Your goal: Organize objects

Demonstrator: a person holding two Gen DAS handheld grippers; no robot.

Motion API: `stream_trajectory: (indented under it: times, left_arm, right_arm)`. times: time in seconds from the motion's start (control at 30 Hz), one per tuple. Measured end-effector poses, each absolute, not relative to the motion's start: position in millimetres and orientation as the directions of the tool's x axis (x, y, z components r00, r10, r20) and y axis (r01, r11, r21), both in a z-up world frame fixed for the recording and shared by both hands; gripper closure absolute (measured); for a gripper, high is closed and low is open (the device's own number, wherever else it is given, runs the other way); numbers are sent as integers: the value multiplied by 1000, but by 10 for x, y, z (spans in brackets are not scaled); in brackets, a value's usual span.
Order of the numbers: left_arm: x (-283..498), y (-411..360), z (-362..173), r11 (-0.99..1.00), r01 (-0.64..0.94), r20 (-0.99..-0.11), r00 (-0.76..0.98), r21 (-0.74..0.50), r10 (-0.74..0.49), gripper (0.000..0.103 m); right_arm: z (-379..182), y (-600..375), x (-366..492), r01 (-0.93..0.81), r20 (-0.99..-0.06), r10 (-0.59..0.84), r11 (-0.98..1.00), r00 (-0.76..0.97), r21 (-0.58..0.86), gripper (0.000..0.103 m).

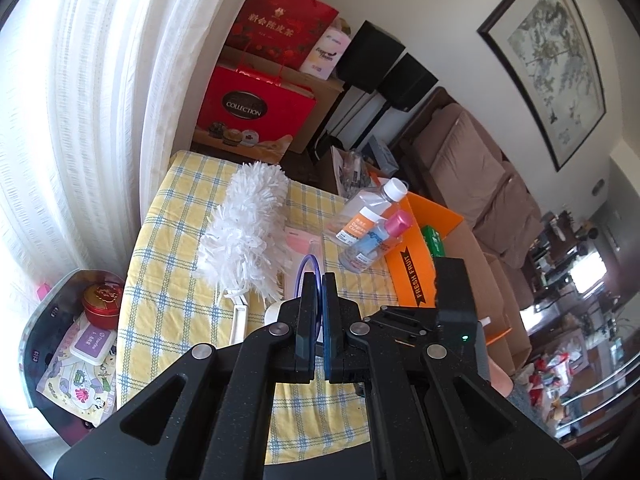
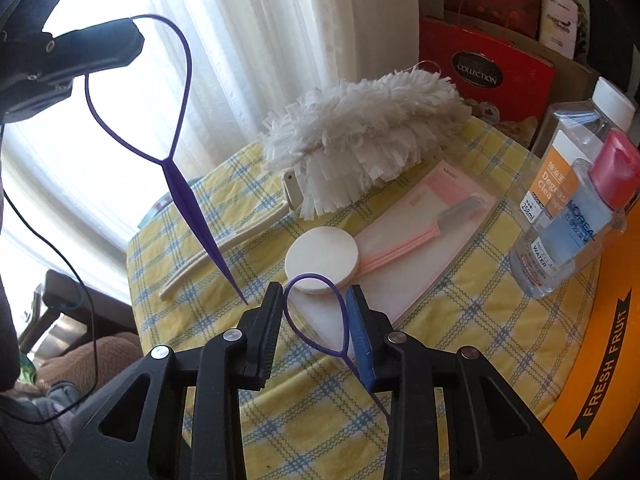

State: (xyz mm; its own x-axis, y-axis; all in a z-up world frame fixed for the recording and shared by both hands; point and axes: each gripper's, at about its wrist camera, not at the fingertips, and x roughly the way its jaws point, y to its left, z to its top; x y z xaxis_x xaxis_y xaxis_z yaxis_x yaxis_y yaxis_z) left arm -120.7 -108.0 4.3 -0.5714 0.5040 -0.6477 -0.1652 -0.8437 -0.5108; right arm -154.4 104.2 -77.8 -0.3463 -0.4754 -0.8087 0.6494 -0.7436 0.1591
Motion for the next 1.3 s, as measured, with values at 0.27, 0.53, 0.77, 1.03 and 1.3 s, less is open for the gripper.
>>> stream_trajectory:
  times: [0.27,0.53,0.77,1.03,1.3]
  left_arm:
    - [-1199,-855,286,-841,-221,-629,-578,-493,521,101]
    - [-1193,-410,697,-825,-323,-596,-576,-464,560,101]
    - [-1217,78,984,-793,-410,-571,-550,-451,609,101]
    - [-1278,696,1176,-735,-499,-551,-489,-459,677,101]
    - [-1413,1228,1033,-705,-525,-584,-410,-477,701,101]
  right_arm:
    - [-270,1368,-1492,585,-706,-538,-782,-460,215,71]
    - [392,1771,-1297,507,-594,-551,-821,-586,262,72]
    - [724,2182,-1177,445,-562,-514,-854,-648,269,72]
    - [858,2642,-1057,339,-573,-431,-902,-697,266,73]
    - [643,3037,-1062,220,-626,-345,-937,-699,270,74]
